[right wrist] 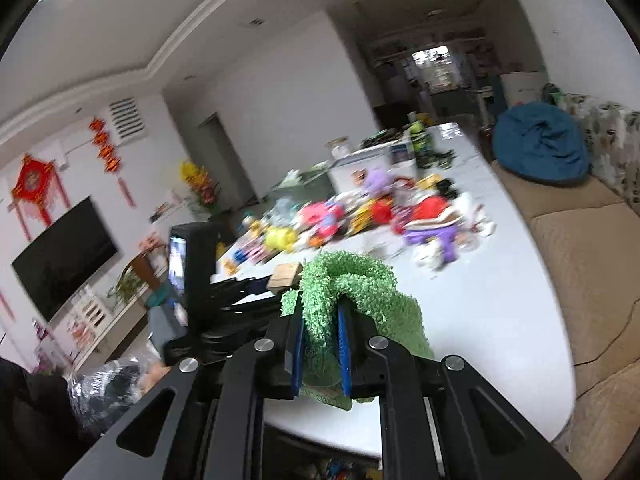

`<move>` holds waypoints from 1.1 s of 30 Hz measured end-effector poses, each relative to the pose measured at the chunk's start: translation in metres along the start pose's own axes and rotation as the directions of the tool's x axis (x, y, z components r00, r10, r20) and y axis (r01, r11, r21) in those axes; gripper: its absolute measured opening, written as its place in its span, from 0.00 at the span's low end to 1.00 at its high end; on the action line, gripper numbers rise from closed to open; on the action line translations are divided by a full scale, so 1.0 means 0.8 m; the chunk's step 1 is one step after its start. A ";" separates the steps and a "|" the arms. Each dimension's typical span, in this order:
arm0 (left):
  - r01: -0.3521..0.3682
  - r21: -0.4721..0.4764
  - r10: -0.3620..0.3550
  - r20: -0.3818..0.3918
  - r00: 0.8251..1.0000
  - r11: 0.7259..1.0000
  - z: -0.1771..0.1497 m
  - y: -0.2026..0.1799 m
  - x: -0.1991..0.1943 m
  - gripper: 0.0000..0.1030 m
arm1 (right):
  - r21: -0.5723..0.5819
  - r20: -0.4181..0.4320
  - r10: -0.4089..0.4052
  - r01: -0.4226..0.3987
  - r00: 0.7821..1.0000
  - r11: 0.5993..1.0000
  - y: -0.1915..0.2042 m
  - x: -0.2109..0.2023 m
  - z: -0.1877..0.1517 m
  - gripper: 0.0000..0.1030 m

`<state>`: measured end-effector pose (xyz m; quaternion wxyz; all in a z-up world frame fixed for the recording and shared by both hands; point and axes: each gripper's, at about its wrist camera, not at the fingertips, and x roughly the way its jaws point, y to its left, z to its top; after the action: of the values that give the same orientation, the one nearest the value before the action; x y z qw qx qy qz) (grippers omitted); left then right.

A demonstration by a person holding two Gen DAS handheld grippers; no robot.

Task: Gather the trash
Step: 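Grasp the wooden block with the left tool while the right tool holds the green towel, then lower both tools into the cardboard box and release the block and towel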

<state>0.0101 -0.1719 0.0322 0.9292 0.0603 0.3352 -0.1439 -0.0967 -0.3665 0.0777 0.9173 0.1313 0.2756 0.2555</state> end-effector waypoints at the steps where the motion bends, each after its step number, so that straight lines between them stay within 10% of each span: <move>1: -0.008 -0.008 0.008 -0.002 1.000 1.000 -0.017 0.009 -0.020 0.42 | -0.006 -0.023 0.030 -0.031 0.999 1.000 0.012 0.003 -0.008 0.13; 7: -0.043 -0.036 0.040 -0.069 0.997 0.998 -0.108 0.049 -0.100 0.42 | -0.036 -0.154 0.211 -0.219 0.965 0.975 0.074 0.004 -0.060 0.13; 11: 0.003 -0.007 -0.004 -0.173 0.985 1.000 -0.170 0.071 -0.134 0.42 | -0.007 -0.285 0.339 -0.356 0.896 0.934 0.107 0.002 -0.108 0.14; 17: 0.126 -0.019 -0.121 -0.455 0.882 0.992 -0.272 0.098 -0.081 0.56 | 0.038 -0.484 0.280 -0.300 0.829 0.953 0.116 0.072 -0.195 0.22; 19: 0.130 -0.053 -0.138 -0.526 0.839 0.990 -0.296 0.108 -0.039 0.80 | -0.009 -0.558 0.182 -0.225 0.809 0.974 0.109 0.116 -0.226 0.59; 23: 0.108 -0.049 -0.115 -0.610 0.784 0.993 -0.324 0.122 0.017 0.80 | -0.100 -0.656 0.055 -0.158 0.753 0.982 0.101 0.156 -0.255 0.49; 26: 0.163 -0.096 -0.187 -0.601 0.777 0.982 -0.316 0.130 0.005 0.80 | -0.094 -0.560 0.110 -0.195 0.821 0.976 0.098 0.119 -0.198 0.48; 29: 0.232 -0.063 -0.228 -0.546 0.806 0.971 -0.287 0.122 -0.026 0.80 | -0.121 -0.372 0.088 -0.143 0.924 0.982 0.079 0.080 -0.105 0.56; 31: 0.285 -0.037 -0.267 -0.481 0.835 0.958 -0.263 0.117 -0.054 0.80 | -0.152 -0.221 -0.024 -0.010 0.975 0.988 0.049 0.069 -0.039 0.63; 33: 0.321 0.002 -0.293 -0.401 0.868 0.947 -0.221 0.105 -0.073 0.80 | -0.201 -0.109 -0.209 0.184 0.972 0.962 0.014 0.082 0.004 0.66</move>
<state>-0.1139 -0.0414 -0.0652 0.8047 0.0661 0.5160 -0.2859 -0.0523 -0.3218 0.0561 0.9267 -0.0016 0.3206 0.1961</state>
